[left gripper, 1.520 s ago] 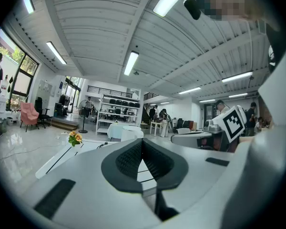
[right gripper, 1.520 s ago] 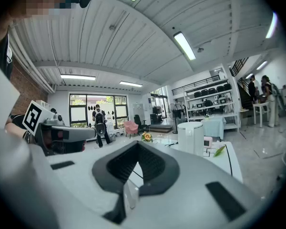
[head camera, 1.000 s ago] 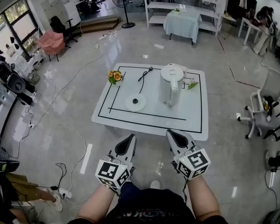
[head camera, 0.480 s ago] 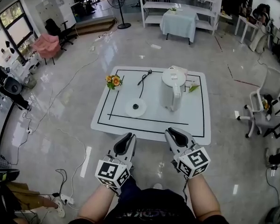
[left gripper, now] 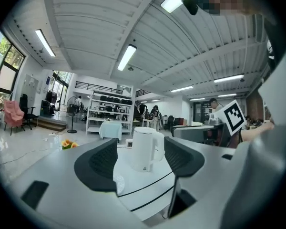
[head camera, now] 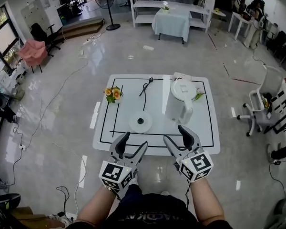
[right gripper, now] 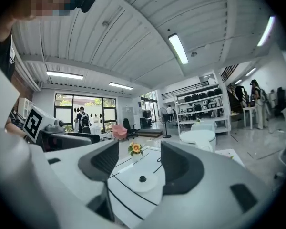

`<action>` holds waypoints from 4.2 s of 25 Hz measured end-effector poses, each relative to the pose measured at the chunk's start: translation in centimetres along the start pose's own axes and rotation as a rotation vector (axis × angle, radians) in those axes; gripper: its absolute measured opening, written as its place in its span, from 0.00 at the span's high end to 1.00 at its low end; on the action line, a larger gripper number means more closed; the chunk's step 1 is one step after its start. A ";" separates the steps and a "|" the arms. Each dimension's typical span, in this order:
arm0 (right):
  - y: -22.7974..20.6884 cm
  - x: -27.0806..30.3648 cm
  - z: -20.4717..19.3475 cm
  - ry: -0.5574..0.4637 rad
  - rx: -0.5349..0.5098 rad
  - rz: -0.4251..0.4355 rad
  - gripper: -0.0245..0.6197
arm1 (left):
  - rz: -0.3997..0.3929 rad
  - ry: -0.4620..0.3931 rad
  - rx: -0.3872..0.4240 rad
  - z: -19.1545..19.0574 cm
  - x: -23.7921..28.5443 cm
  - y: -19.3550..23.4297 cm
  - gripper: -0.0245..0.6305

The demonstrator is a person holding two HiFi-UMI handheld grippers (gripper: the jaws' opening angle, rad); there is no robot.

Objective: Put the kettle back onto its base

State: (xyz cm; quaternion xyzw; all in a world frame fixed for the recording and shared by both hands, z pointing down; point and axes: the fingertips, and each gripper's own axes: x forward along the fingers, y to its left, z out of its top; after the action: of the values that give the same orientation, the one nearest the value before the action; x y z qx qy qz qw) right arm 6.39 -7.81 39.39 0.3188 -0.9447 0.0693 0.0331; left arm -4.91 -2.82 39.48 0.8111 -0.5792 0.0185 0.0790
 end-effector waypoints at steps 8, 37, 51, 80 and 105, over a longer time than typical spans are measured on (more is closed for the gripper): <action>-1.2 4.9 1.0 0.006 0.041 -0.129 0.55 | -0.148 0.022 0.018 0.8 3.2 4.7 0.46; -3.1 8.5 3.3 -0.018 -0.001 -0.455 0.55 | -0.452 -0.003 -0.028 1.9 7.7 9.9 0.45; -9.4 6.5 4.1 -0.025 -0.021 -0.472 0.55 | -0.386 0.004 -0.027 2.1 10.0 8.1 0.45; -18.2 7.6 -6.5 0.188 0.008 -0.357 0.55 | -0.288 0.080 -0.068 -1.7 18.2 3.4 0.45; -19.3 7.2 -7.0 0.186 -0.007 -0.418 0.73 | -0.216 0.074 -0.096 -2.1 17.4 3.9 0.46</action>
State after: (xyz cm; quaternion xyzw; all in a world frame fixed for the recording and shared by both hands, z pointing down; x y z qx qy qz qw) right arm 12.53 -26.19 49.23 0.4997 -0.8512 0.0868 0.1349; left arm -2.79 -20.03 44.07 0.8628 -0.4855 0.0120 0.1403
